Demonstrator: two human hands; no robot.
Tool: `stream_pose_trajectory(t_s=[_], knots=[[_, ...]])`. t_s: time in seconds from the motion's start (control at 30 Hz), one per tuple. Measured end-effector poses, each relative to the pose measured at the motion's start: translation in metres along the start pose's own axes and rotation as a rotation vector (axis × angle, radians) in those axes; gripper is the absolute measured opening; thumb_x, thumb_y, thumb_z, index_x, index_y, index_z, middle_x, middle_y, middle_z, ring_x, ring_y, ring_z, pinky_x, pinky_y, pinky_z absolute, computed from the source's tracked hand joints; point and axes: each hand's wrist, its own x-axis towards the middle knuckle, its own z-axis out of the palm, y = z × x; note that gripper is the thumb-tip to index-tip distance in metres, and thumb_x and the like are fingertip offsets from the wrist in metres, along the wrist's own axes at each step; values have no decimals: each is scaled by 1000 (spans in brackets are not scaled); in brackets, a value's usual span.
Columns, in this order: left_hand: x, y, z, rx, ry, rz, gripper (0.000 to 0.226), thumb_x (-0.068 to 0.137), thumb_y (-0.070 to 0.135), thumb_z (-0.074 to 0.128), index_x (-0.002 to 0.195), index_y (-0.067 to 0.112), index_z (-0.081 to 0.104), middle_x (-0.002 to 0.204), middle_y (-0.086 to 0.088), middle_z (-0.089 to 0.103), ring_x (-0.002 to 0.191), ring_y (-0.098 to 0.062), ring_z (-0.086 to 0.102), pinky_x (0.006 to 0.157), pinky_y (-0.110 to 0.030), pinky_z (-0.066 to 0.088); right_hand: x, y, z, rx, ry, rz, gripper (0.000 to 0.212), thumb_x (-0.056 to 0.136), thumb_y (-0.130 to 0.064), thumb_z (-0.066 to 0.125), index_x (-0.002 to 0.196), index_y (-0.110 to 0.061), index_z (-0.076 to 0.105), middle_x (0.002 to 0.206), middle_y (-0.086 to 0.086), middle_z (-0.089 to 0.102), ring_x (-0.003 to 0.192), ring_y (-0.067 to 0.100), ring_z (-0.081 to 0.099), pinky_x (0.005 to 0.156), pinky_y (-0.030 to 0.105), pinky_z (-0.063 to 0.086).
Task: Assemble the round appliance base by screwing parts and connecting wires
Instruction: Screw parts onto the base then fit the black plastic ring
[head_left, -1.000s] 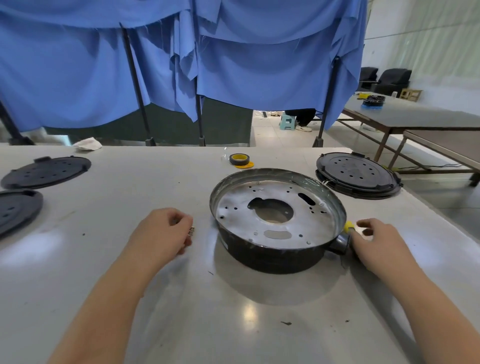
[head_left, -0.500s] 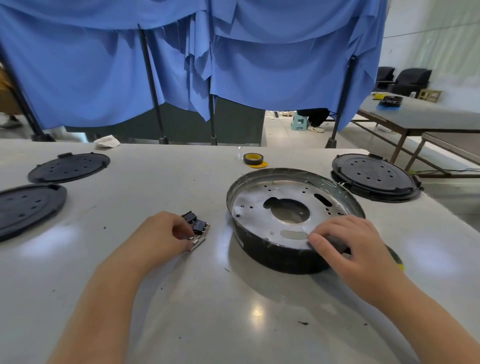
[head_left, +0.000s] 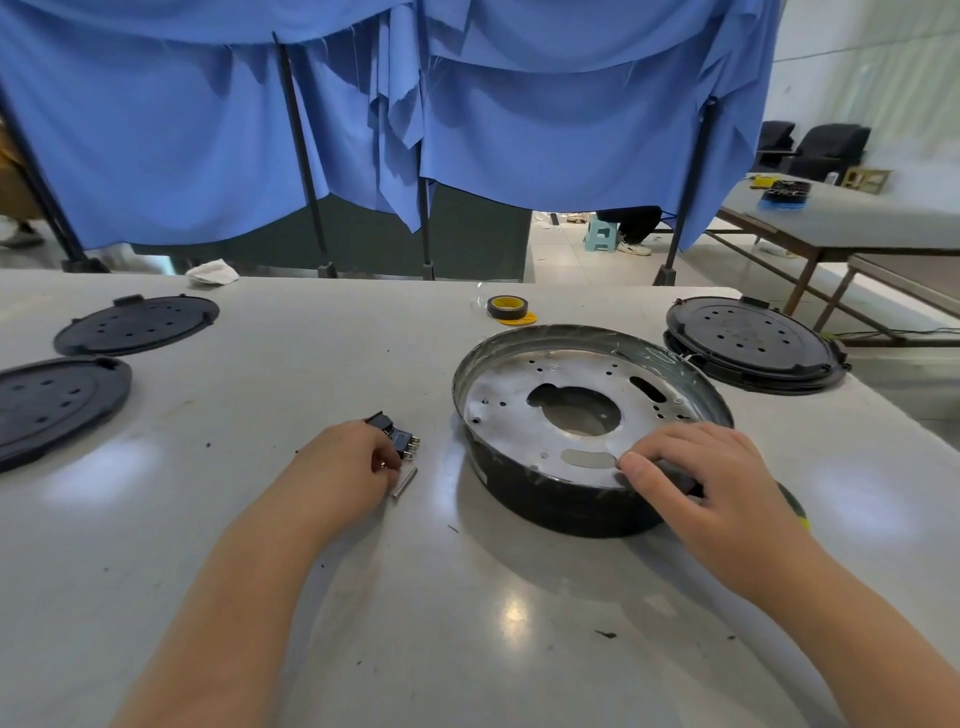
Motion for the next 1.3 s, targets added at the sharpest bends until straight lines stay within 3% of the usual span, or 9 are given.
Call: stream_pose_trajectory(t_s=[0.3, 0.37, 0.5, 0.6, 0.67, 0.83, 1.0, 1.2, 1.3], knots=[[0, 4, 5, 0, 41, 101, 11, 88, 14, 62, 83, 21, 66, 90, 9, 63, 88, -14, 57, 75, -27, 44, 0, -2, -1, -1, -2, 3, 41, 86, -60, 35, 79, -34, 66, 82, -21, 63, 91, -1, 55, 94, 34, 36], [-2, 7, -1, -194, 77, 86, 15, 86, 13, 66, 76, 25, 66, 82, 12, 66, 77, -11, 60, 68, -23, 45, 0, -3, -2, 19, 15, 4, 38, 86, -58, 38, 78, -34, 66, 82, -19, 63, 92, 1, 55, 94, 34, 36], [-12, 28, -21, -815, 131, 35, 9, 80, 21, 77, 75, 28, 73, 77, 1, 74, 67, -11, 67, 53, -16, 49, -2, -11, -2, 118, 115, 6, 22, 89, -48, 55, 90, -31, 68, 92, -24, 62, 101, 1, 54, 93, 29, 39], [-28, 57, -26, -1166, -31, 129, 16, 61, 33, 80, 75, 27, 76, 81, -7, 76, 67, -12, 67, 61, -21, 53, -3, -19, -1, 122, 125, -56, 21, 86, -39, 59, 98, -25, 68, 96, -19, 62, 102, 4, 55, 90, 22, 41], [-38, 74, -22, -1255, -129, 182, 23, 52, 35, 79, 73, 24, 76, 80, -10, 75, 64, -13, 67, 60, -19, 53, -4, -27, 0, 107, 120, -122, 22, 86, -37, 61, 101, -23, 68, 98, -16, 62, 103, 3, 54, 90, 20, 41], [-50, 93, -13, -1212, -261, 253, 18, 60, 26, 88, 72, 26, 74, 73, -8, 74, 56, -10, 61, 53, -18, 48, -9, -45, 3, 208, 215, -232, 23, 88, -34, 59, 103, -18, 68, 96, -12, 62, 96, 8, 59, 83, 24, 46], [-52, 99, -5, -1268, -295, 212, 8, 63, 21, 79, 64, 24, 71, 63, -5, 67, 48, -9, 54, 49, -17, 44, -11, -50, 4, 297, 274, -276, 14, 87, -21, 63, 96, -12, 71, 92, -5, 63, 89, 11, 61, 74, 29, 50], [-56, 104, 0, -1240, -247, 201, 17, 60, 31, 82, 64, 20, 69, 55, -2, 62, 46, -10, 51, 48, -17, 43, -11, -51, -1, 401, 252, -209, 9, 77, -14, 73, 83, -19, 68, 82, -9, 63, 80, 10, 63, 71, 20, 48], [-57, 104, 6, -1032, -67, 259, 17, 71, 34, 76, 69, 20, 67, 58, 2, 66, 49, -12, 54, 49, -16, 42, -10, -50, -3, 483, 145, -65, 9, 78, -21, 74, 79, -24, 66, 77, -11, 65, 79, 9, 65, 70, 16, 48]])
